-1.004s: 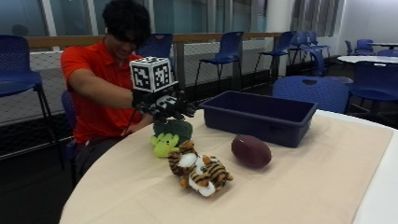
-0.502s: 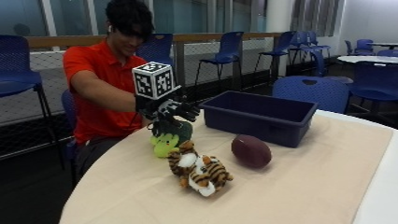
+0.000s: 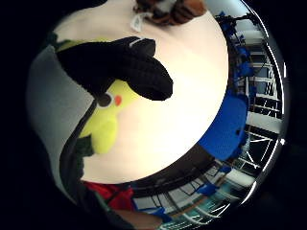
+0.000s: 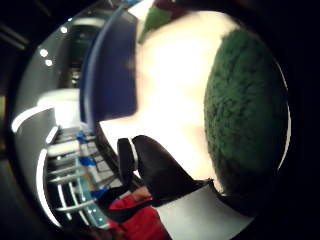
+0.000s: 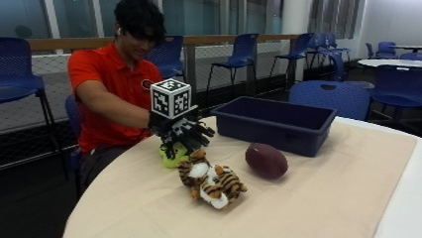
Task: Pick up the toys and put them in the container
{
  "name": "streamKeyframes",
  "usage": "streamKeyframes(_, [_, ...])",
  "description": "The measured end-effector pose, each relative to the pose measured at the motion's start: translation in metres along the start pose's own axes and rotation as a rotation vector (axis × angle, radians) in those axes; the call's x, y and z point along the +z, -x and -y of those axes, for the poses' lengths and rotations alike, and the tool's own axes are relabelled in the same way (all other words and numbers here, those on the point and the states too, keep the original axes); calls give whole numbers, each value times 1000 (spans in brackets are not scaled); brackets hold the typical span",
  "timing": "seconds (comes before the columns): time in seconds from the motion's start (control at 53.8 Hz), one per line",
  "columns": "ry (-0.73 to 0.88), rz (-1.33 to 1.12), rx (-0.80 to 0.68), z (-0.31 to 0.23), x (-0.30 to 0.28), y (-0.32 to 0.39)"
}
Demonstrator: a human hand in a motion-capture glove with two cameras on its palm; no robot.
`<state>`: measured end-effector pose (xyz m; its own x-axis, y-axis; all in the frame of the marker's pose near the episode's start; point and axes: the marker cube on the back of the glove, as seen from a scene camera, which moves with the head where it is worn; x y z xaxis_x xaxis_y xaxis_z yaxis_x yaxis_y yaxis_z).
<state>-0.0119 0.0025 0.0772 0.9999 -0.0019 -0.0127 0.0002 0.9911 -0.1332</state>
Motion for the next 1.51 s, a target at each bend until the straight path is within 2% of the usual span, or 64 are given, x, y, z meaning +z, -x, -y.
streamKeyframes(0.204, [101, -117, 68, 2, 19, -7])
streamKeyframes(0.427, [156, -131, 60, 2, 20, -9])
streamKeyframes(0.613, [70, -104, 56, 1, 21, -3])
streamKeyframes(0.725, [-19, -169, 45, 1, 18, 6])
streamKeyframes(1.041, [-138, -130, -38, 21, -63, 64])
streamKeyframes(1.227, [-197, -155, -128, 71, -123, 122])
streamKeyframes(1.505, [-205, -96, -259, 121, -152, 235])
